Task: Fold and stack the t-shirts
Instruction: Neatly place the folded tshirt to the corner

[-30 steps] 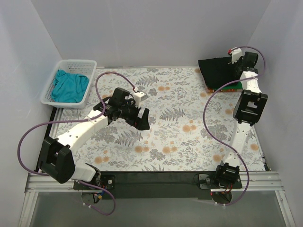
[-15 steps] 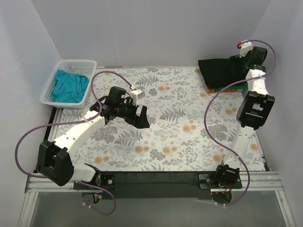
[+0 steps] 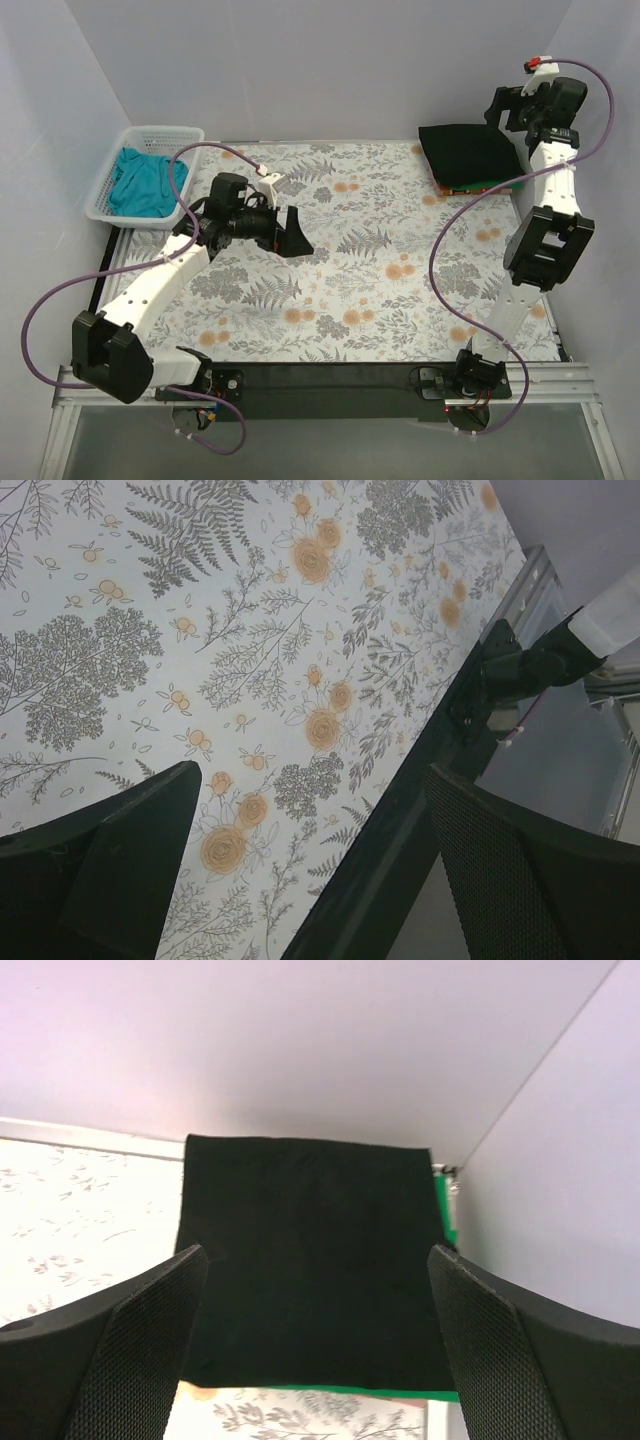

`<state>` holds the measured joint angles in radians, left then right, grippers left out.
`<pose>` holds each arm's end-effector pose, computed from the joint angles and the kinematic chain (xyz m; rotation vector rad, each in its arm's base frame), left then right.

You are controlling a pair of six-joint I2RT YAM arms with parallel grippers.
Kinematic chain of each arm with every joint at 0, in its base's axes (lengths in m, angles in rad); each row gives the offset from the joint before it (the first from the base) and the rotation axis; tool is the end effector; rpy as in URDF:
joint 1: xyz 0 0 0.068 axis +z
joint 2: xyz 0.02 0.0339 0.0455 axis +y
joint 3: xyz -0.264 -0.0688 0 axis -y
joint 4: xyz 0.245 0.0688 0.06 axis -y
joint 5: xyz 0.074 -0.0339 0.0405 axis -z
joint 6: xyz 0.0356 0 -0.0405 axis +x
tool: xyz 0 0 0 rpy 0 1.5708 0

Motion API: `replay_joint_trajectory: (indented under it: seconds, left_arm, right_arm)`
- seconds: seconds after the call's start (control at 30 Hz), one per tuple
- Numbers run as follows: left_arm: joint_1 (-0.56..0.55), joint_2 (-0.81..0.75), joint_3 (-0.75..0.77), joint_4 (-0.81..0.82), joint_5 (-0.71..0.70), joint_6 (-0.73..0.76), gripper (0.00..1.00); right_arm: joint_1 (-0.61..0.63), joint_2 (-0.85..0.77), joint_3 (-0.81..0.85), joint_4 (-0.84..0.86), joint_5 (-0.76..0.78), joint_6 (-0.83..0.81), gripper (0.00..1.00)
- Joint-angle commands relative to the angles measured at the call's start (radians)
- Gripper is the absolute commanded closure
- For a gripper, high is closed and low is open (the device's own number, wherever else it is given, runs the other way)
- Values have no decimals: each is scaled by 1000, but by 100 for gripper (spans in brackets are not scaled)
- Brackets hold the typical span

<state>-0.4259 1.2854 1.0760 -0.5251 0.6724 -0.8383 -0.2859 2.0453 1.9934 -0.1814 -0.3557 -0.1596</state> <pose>0.2398 -0.1331 0.3063 -0.1321 2.5315 -1.3639 0.4764 -0.1271 0.3707 -0.1393 1.7838 0.0013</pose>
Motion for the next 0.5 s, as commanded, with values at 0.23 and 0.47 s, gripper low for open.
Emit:
replay_joint_trajectory:
  seconds: [0.23, 0.47]
  left_arm:
    - [72, -2, 24, -38, 87, -36, 3]
    - [113, 52, 42, -91, 84, -8, 2]
  right_arm:
    - [2, 98, -18, 256, -5, 175, 23]
    - [2, 347, 159, 336, 32, 270, 57]
